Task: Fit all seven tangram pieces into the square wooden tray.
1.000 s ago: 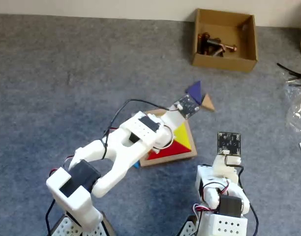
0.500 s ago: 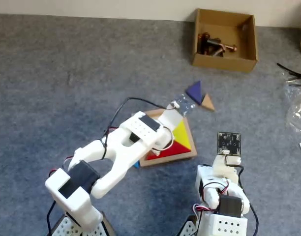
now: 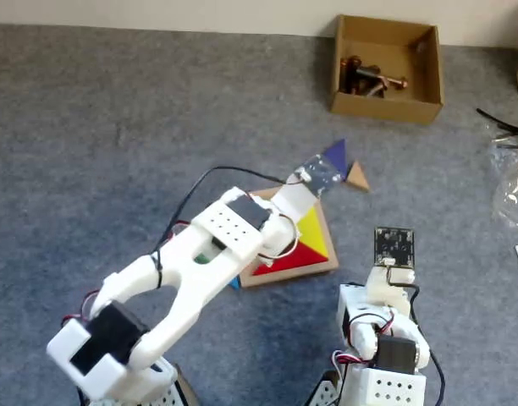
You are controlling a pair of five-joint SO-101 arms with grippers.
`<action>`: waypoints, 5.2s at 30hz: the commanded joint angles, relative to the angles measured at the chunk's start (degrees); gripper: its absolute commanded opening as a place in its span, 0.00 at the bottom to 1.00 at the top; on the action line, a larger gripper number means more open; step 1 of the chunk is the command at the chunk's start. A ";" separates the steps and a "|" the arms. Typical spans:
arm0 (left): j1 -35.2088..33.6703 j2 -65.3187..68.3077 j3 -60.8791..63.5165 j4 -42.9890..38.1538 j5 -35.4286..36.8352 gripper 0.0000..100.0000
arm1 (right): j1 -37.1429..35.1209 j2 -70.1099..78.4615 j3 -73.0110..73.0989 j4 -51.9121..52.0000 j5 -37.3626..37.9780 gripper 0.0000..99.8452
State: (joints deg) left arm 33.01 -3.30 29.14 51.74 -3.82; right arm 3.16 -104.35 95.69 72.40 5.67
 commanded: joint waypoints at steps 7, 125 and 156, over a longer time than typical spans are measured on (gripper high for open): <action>-7.69 -4.44 -0.22 -3.78 -1.05 0.01 | -0.92 -0.84 6.55 -0.92 -0.62 0.00; -18.15 -20.35 15.43 7.91 -25.14 0.16 | -0.92 -0.84 6.55 -0.92 -0.62 0.00; -28.09 -20.26 3.65 12.40 -15.56 0.17 | -0.92 -0.84 6.55 -0.92 -0.62 0.00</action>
State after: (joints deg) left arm 4.62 -21.85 36.35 63.52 -19.65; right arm 3.16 -104.35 95.69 72.40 5.67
